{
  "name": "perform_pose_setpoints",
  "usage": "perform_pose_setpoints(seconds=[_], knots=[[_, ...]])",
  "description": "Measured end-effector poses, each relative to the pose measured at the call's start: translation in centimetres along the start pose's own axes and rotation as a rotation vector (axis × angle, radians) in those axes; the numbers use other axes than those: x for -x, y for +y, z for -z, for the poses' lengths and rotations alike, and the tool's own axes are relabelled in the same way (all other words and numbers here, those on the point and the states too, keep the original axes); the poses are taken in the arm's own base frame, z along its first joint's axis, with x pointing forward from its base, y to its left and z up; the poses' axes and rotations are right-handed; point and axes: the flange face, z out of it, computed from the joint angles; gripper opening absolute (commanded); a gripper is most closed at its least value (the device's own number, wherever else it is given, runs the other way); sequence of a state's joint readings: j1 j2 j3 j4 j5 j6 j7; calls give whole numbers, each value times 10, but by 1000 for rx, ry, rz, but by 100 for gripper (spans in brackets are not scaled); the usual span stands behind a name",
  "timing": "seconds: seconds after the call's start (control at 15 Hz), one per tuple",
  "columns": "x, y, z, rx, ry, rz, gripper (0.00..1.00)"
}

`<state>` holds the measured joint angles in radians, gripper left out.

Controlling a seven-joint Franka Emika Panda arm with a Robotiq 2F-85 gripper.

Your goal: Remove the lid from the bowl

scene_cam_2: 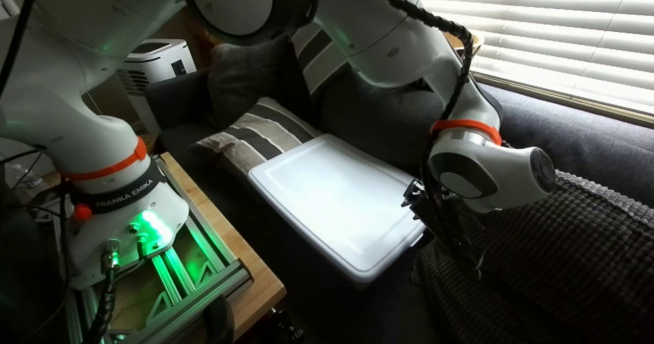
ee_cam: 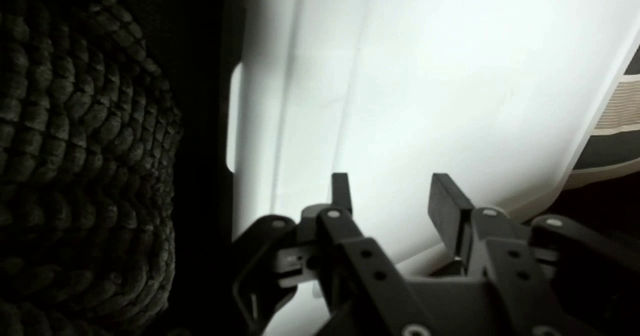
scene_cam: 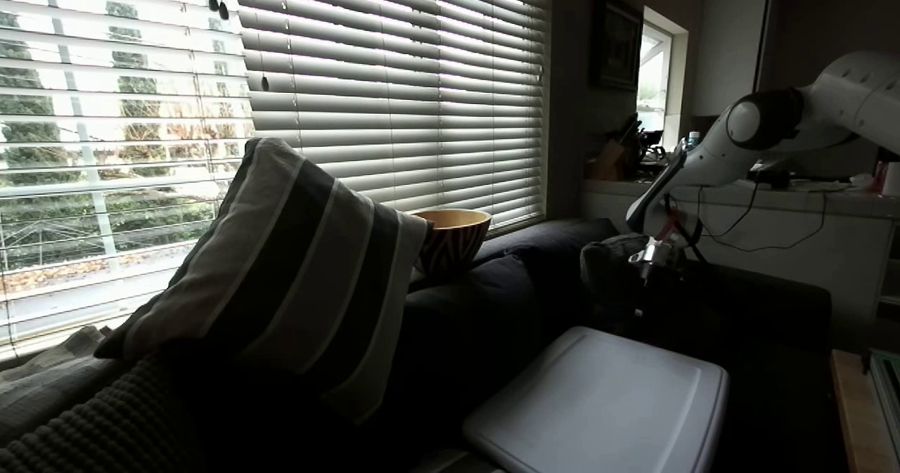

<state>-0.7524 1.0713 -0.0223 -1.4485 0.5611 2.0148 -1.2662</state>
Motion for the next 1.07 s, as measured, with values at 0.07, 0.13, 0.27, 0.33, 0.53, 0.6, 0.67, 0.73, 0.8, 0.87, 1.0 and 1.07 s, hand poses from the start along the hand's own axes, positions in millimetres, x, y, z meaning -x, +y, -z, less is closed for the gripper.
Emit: perform_pose_setpoints(seconds=[0.07, 0.13, 0.27, 0.33, 0.53, 0.6, 0.67, 0.73, 0.8, 0.87, 1.0, 1.07], knots=[[2, 1, 1, 0, 1, -9, 77], [6, 3, 1, -1, 2, -19, 85], [14, 9, -1, -5, 5, -42, 97], [19, 12, -3, -4, 6, -55, 98], [31, 24, -13, 6, 11, -87, 98], [34, 27, -17, 8, 11, -92, 97], [37, 30, -21, 9, 12, -96, 96], [38, 33, -25, 13, 14, -99, 94], [39, 36, -29, 17, 17, -100, 93], [40, 38, -33, 19, 19, -101, 88], [39, 43, -41, 22, 26, -100, 62], [38, 45, -45, 21, 29, -99, 54]])
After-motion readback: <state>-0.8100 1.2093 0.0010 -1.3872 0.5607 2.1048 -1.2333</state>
